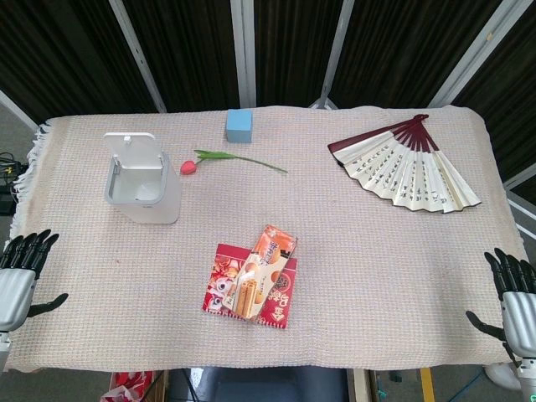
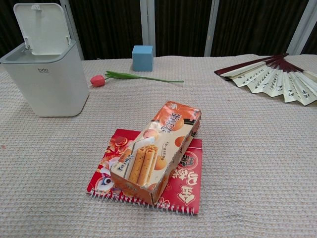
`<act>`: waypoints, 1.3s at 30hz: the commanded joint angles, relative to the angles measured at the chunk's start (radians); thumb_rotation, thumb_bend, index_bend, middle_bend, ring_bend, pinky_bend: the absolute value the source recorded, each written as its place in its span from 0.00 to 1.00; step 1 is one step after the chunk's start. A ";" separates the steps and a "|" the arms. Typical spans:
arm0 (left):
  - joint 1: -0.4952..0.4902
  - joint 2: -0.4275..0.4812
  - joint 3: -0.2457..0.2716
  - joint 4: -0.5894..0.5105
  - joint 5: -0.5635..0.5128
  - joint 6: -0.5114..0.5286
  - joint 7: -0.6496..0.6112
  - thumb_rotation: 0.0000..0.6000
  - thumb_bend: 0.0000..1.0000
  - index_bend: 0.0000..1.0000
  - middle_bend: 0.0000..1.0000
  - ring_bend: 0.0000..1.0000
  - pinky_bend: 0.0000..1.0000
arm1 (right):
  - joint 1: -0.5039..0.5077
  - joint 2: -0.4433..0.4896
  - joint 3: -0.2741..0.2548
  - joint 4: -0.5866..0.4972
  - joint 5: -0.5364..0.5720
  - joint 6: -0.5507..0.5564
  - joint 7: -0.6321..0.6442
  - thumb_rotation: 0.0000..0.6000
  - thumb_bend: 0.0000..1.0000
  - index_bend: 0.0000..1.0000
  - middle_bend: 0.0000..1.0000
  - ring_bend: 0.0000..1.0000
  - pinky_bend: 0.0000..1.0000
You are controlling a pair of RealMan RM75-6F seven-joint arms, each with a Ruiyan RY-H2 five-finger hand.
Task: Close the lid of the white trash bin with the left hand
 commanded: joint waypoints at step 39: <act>-0.206 0.084 -0.228 -0.154 -0.257 -0.184 0.158 1.00 0.62 0.00 0.76 0.72 0.90 | 0.002 0.002 0.013 -0.029 0.028 -0.009 0.028 1.00 0.19 0.00 0.00 0.00 0.00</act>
